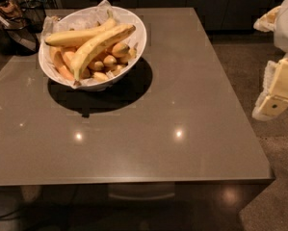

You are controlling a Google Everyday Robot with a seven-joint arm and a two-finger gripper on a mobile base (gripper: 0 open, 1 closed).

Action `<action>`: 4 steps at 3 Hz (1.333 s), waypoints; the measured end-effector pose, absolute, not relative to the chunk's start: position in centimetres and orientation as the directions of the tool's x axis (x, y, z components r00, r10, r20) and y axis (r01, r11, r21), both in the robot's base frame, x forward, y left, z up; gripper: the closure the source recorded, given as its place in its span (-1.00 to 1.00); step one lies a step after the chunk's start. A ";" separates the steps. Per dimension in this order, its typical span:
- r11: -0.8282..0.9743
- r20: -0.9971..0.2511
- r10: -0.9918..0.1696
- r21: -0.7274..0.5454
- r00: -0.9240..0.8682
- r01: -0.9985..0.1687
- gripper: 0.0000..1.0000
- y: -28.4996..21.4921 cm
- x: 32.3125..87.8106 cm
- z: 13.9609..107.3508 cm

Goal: Pick banana from white bowl

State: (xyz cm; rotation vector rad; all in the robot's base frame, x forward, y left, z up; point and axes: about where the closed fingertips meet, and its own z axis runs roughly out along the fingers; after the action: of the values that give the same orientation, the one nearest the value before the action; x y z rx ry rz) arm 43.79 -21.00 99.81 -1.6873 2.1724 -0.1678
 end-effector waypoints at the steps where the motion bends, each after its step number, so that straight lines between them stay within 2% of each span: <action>1: 0.259 -0.225 -0.956 -0.338 -0.190 -0.905 -1.00 -20.6 43.9 100.2; 4: 0.100 -0.193 -0.981 -0.397 -0.024 -0.912 -1.00 -15.4 44.6 102.4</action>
Offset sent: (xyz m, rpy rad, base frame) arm 0.0177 0.0793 0.0313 -0.0195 -0.0930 0.2500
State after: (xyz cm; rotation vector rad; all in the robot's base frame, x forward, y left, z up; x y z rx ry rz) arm 44.58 -15.44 102.39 -1.8498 1.9753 -0.2254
